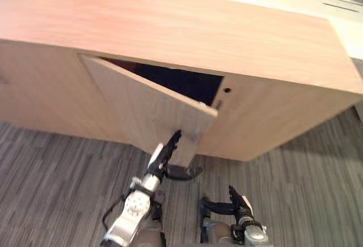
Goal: Walk over to the cabinet, pick up the folder, carry it to the office cabinet, place the folder inside the office cabinet, then close the office cabinet door
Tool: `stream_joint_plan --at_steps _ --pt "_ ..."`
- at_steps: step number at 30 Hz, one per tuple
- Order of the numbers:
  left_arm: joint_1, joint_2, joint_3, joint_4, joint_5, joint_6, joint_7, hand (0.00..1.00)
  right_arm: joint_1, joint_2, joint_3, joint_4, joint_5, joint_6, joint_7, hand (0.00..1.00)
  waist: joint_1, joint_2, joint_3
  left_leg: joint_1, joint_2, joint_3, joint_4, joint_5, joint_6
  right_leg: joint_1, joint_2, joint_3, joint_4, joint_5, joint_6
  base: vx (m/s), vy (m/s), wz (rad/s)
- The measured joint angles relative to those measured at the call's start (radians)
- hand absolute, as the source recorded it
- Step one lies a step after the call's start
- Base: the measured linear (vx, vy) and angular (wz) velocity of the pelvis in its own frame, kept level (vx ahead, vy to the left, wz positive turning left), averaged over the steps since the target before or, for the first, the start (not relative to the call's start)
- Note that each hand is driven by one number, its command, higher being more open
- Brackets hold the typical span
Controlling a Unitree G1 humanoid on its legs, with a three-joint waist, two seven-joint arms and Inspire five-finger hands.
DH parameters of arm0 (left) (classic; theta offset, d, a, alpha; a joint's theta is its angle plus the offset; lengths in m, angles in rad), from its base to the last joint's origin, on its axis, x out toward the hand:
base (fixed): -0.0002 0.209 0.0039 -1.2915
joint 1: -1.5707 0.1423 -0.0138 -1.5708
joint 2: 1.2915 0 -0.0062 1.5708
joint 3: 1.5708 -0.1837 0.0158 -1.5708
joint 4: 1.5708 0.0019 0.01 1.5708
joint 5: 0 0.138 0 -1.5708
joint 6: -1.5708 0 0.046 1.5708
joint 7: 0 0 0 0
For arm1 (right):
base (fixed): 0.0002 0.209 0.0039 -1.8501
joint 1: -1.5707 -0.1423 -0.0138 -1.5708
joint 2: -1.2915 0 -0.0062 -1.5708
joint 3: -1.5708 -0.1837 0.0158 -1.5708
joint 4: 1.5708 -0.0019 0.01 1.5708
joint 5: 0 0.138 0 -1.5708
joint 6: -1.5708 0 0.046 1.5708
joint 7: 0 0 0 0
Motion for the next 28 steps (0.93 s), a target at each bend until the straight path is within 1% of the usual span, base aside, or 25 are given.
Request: stream_joint_plan --at_steps 2,4,5,7,9,11,12,13,14,15,16,18,19,21,22,24,25,26,27,28 --pt "-0.061 0.018 0.056 0.053 0.004 0.003 0.024 1.0 0.016 -0.007 -0.015 -0.001 0.012 0.003 0.002 1.0 -0.01 0.008 -0.005 0.006 0.005 0.007 0.0 -0.004 -0.001 0.005 0.009 0.011 -0.01 0.0 0.0 0.08 -0.017 -0.25" --pt "-0.127 0.06 0.11 0.125 0.004 0.006 0.056 1.0 0.019 -0.016 -0.03 0.002 0.014 0.003 0.002 1.0 -0.02 0.012 -0.007 0.012 0.01 0.011 0.0 -0.006 -0.002 0.021 0.019 0.013 -0.032 0.004 -0.005 0.1 -0.014 -0.06" --pt "-0.166 0.095 0.13 0.173 0.004 0.012 0.071 1.0 0.022 -0.026 -0.032 0.003 0.014 0.003 0.007 1.0 -0.026 0.013 -0.007 0.022 0.011 0.012 0.0 -0.008 -0.004 0.038 0.023 0.014 -0.043 0.012 -0.012 0.08 -0.006 0.0" --pt "-0.174 0.12 0.143 0.194 0.004 0.017 0.083 1.0 0.025 -0.032 -0.034 0.01 0.014 0.004 0.009 1.0 -0.027 0.013 -0.007 0.039 0.011 0.016 0.0 -0.017 -0.006 0.053 0.022 0.018 -0.048 0.028 -0.017 0.11 -0.017 -0.03" --pt "-0.174 0.124 0.148 0.194 0.004 0.022 0.085 1.0 0.032 -0.034 -0.048 0.013 0.014 0.005 0.01 1.0 -0.024 0.014 -0.008 0.051 0.01 0.024 0.0 -0.025 -0.011 0.059 0.019 0.021 -0.048 0.051 -0.02 0.17 -0.032 0.0" --pt "-0.161 0.121 0.149 0.193 0.003 0.022 0.084 1.0 0.033 -0.033 -0.055 0.017 0.015 0.007 0.012 1.0 -0.023 0.015 -0.008 0.062 0.003 0.024 0.001 -0.037 -0.011 0.069 0.015 0.02 -0.047 0.094 -0.024 0.16 -0.024 0.04" --pt "-0.149 0.118 0.152 0.188 0.003 0.022 0.084 1.0 0.032 -0.033 -0.056 0.019 0.015 0.007 0.012 1.0 -0.023 0.015 -0.008 0.067 0.002 0.024 0.001 -0.041 -0.014 0.072 0.015 0.02 -0.047 0.106 -0.025 0.16 -0.019 -0.07" --pt "-0.116 0.104 0.157 0.176 0.001 0.022 0.083 1.0 0.026 -0.032 -0.065 0.029 0.015 0.009 0.013 1.0 -0.022 0.021 -0.008 0.078 0.006 0.023 0.005 -0.043 -0.012 0.082 0.019 0.022 -0.05 0.116 -0.022 0.13 -0.019 -0.08" --pt "-0.098 0.094 0.156 0.173 0.0 0.022 0.08 1.0 0.024 -0.033 -0.069 0.033 0.016 0.01 0.013 1.0 -0.022 0.026 -0.011 0.081 0.008 0.022 0.005 -0.045 -0.01 0.087 0.021 0.021 -0.054 0.116 -0.021 0.2 -0.036 -0.11" --pt "-0.044 0.061 0.156 0.156 -0.013 0.022 0.072 1.0 0.024 -0.033 -0.079 0.033 0.016 0.012 0.012 1.0 -0.022 0.036 -0.016 0.087 0.012 0.022 0.006 -0.052 -0.008 0.094 0.025 0.021 -0.057 0.114 -0.02 0.16 -0.031 -0.11" --pt "0.01 0.035 0.155 0.133 -0.029 0.021 0.05 1.0 0.02 -0.032 -0.091 0.033 0.017 0.013 0.011 1.0 -0.022 0.04 -0.015 0.094 0.014 0.022 0.006 -0.056 -0.007 0.098 0.027 0.022 -0.057 0.113 -0.019 0.15 -0.03 -0.11" --pt "0.068 0.003 0.154 0.125 -0.041 0.021 0.027 1.0 0.016 -0.031 -0.106 0.031 0.017 0.014 0.011 1.0 -0.022 0.04 -0.015 0.101 0.014 0.022 0.006 -0.056 -0.007 0.103 0.027 0.022 -0.057 0.113 -0.019 0.09 -0.017 -0.1" --pt "0.118 -0.017 0.155 0.126 -0.053 0.021 0.006 1.0 0.016 -0.031 -0.12 0.026 0.017 0.014 0.008 1.0 -0.02 0.041 -0.015 0.108 0.014 0.022 0.006 -0.061 -0.007 0.108 0.027 0.022 -0.057 0.113 -0.018 0.07 -0.01 -0.07" --pt "0.185 -0.033 0.155 0.136 -0.058 0.021 -0.024 1.0 0.017 -0.03 -0.147 0.022 0.018 0.014 0.007 1.0 -0.015 0.041 -0.015 0.116 0.014 0.022 0.006 -0.067 -0.004 0.116 0.027 0.021 -0.057 0.112 -0.017 0.02 0.0 -0.02" --pt "0.217 -0.035 0.157 0.163 -0.061 0.022 -0.043 1.0 0.019 -0.03 -0.165 0.021 0.018 0.014 0.006 1.0 -0.005 0.042 -0.016 0.122 0.013 0.022 0.006 -0.074 -0.003 0.12 0.026 0.022 -0.057 0.109 -0.015 0.0 0.0 0.0" --pt "0.241 -0.044 0.175 0.231 -0.061 0.024 -0.062 1.0 0.021 -0.031 -0.185 0.02 0.018 0.014 0.005 1.0 0.005 0.043 -0.016 0.128 0.011 0.022 0.006 -0.077 -0.005 0.125 0.022 0.023 -0.057 0.103 -0.013 -0.06 0.009 0.0" --pt "0.26 -0.057 0.212 0.317 -0.049 0.036 -0.069 1.0 0.023 -0.033 -0.193 0.018 0.018 0.014 0.004 1.0 0.006 0.048 -0.019 0.133 0.009 0.02 0.006 -0.083 -0.009 0.127 0.019 0.022 -0.049 0.092 -0.011 -0.09 0.001 0.04" --pt "0.266 -0.061 0.226 0.354 -0.043 0.041 -0.07 1.0 0.024 -0.033 -0.197 0.017 0.018 0.014 0.004 1.0 0.006 0.05 -0.021 0.135 0.008 0.019 0.006 -0.083 -0.009 0.127 0.018 0.021 -0.043 0.084 -0.005 -0.09 0.002 0.05" --pt "0.28 -0.066 0.248 0.417 -0.039 0.054 -0.07 1.0 0.03 -0.033 -0.205 0.014 0.018 0.014 0.004 1.0 0.007 0.056 -0.026 0.138 0.005 0.017 0.005 -0.083 -0.009 0.127 0.018 0.02 -0.038 0.072 -0.012 -0.08 0.004 0.06" --pt "0.295 -0.067 0.267 0.468 -0.026 0.06 -0.07 1.0 0.04 -0.035 -0.209 0.01 0.018 0.014 0.0 1.0 0.007 0.06 -0.032 0.138 0.005 0.012 0.001 -0.083 -0.01 0.129 0.017 0.017 -0.037 0.07 -0.01 -0.05 0.002 0.05"
